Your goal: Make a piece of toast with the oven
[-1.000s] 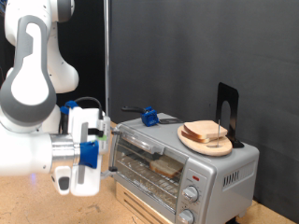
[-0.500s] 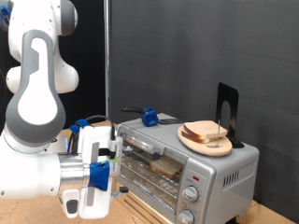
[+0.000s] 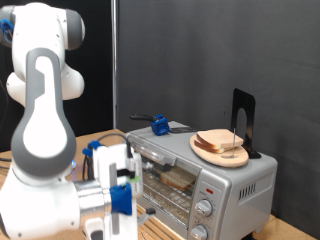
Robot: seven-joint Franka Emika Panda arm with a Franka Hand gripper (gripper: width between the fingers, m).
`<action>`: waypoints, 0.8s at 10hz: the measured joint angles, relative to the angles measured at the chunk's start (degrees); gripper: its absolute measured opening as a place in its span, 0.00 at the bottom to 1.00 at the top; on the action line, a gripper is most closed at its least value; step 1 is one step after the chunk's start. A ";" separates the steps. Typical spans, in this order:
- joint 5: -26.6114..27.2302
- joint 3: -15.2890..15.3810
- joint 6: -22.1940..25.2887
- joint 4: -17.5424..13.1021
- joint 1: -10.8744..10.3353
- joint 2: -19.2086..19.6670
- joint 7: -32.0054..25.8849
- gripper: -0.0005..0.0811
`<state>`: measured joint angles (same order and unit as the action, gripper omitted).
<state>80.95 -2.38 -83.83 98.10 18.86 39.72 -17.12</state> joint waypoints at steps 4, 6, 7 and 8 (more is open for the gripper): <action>0.87 1.89 -0.63 -10.16 -0.28 10.16 7.28 1.00; 0.80 2.02 -0.98 -13.80 -0.70 13.42 7.58 1.00; 0.68 2.02 -1.17 -15.24 -0.91 14.60 6.73 1.00; 0.59 2.02 -1.77 -16.22 -1.14 15.39 5.42 1.00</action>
<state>81.54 -0.36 -85.60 81.88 17.72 55.12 -11.71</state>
